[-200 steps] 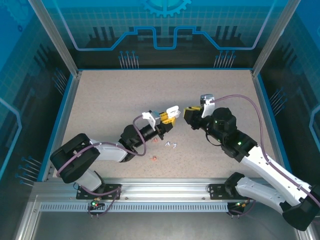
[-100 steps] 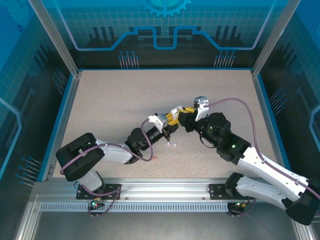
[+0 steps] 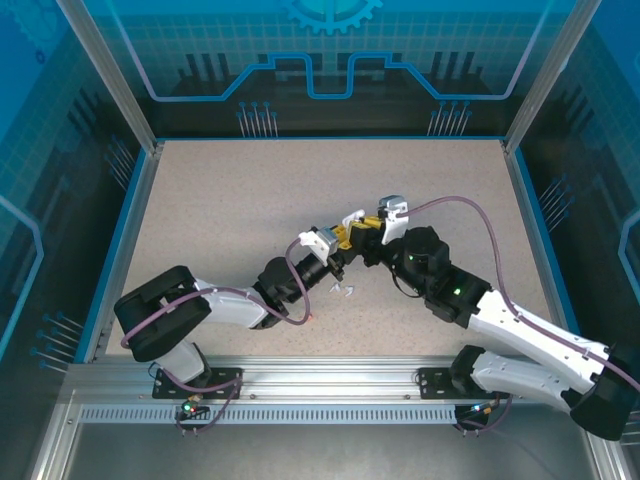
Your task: Insert the wireless bluetooth earbuds into the charging case
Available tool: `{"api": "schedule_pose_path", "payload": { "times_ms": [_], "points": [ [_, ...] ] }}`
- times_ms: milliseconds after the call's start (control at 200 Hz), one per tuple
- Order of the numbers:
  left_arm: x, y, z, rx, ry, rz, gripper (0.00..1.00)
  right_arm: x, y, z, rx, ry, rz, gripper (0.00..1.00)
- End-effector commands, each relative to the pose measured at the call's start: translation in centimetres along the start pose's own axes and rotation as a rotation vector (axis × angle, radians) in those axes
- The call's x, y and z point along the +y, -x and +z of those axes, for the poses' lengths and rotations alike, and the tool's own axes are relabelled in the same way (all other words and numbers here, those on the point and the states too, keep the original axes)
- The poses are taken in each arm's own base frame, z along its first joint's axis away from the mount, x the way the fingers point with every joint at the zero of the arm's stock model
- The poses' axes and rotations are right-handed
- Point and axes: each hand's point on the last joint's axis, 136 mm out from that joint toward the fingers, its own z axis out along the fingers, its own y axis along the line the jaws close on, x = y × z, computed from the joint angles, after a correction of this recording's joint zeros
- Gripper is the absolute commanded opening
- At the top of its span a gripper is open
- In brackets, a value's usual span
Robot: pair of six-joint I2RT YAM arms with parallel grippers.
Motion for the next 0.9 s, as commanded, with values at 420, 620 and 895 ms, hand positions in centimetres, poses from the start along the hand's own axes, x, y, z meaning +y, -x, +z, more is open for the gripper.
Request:
{"api": "schedule_pose_path", "payload": {
  "times_ms": [420,620,895],
  "points": [
    [-0.2,1.8,0.9,-0.065,0.022,0.001,0.00,-0.6,-1.1,0.4,0.016,-0.056,-0.053,0.27],
    [-0.2,1.6,0.9,-0.061,0.022,-0.002,0.00,-0.8,-0.6,0.2,-0.002,-0.069,-0.058,0.27],
    [-0.2,1.7,0.9,-0.062,0.024,-0.001,0.00,-0.7,0.0,0.4,-0.007,-0.079,-0.086,0.27]
  ]
}}
